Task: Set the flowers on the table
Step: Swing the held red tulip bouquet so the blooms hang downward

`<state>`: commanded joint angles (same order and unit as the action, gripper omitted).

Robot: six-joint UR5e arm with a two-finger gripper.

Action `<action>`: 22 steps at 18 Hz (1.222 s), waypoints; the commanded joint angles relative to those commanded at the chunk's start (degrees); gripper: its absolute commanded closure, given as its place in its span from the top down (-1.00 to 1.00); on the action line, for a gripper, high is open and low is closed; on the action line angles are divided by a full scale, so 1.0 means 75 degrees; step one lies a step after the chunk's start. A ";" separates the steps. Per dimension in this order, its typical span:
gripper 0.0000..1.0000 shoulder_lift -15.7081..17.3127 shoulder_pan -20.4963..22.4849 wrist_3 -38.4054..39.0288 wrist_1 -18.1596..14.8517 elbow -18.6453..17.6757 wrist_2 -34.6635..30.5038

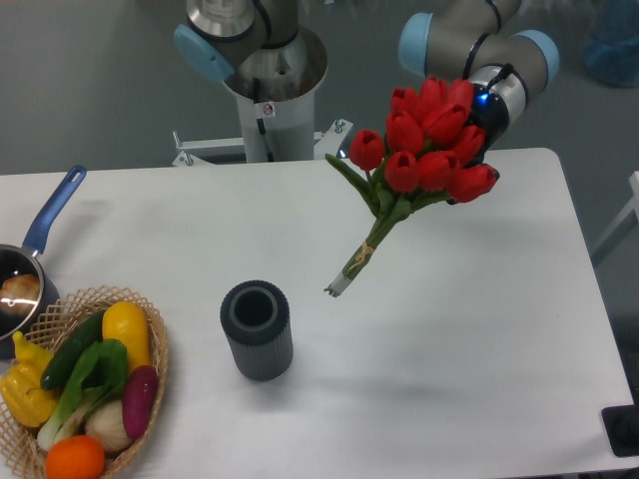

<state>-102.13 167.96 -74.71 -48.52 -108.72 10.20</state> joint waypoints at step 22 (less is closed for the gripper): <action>-0.17 0.0293 0.0281 0.0257 -0.0023 0.0433 -0.2611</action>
<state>-99.93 170.07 -72.78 -48.69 -105.47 -9.39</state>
